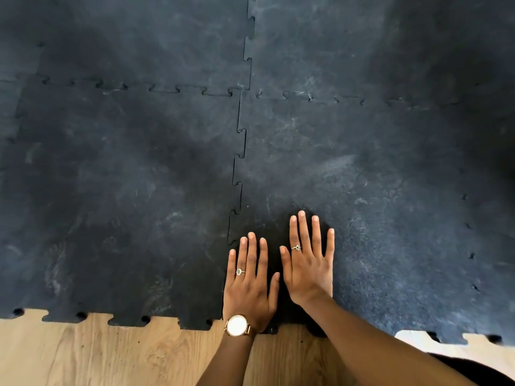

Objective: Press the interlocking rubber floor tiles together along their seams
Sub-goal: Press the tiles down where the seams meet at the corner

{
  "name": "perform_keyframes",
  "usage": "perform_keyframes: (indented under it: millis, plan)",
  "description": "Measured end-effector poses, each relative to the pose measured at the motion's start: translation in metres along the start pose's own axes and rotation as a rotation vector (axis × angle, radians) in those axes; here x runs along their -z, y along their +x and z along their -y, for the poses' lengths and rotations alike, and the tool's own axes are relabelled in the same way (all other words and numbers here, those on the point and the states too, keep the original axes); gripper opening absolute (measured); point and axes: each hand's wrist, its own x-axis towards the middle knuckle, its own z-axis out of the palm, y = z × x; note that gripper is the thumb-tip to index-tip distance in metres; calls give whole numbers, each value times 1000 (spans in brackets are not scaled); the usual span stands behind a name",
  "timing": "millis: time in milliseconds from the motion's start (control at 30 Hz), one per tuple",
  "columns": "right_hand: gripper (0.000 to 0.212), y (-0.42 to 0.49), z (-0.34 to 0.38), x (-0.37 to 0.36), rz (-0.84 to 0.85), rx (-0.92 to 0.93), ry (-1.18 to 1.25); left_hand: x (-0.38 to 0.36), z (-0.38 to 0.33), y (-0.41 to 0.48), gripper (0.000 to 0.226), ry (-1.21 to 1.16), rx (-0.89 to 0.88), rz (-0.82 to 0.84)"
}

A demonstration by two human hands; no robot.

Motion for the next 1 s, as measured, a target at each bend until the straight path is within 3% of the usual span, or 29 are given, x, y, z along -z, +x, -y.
perform_keyframes:
  millis: [333,533,700,767,867,1000]
  plan:
    - [60,0,0,0,0,-2,11,10,-2,0,64,-21,-11,4]
    - [59,4,3,8,-14,18,53,40,1,75,42,-172,38,-190]
    - [61,84,3,24,-106,-93,216,61,26,210,66,-26,-87,-74]
    - [62,123,-4,28,-108,-109,200,61,28,249,72,-3,-48,-58]
    - [62,153,-7,26,-162,-160,91,48,29,267,77,53,-14,-120]
    - [61,152,-5,26,-135,-163,52,50,28,264,78,73,-16,-78]
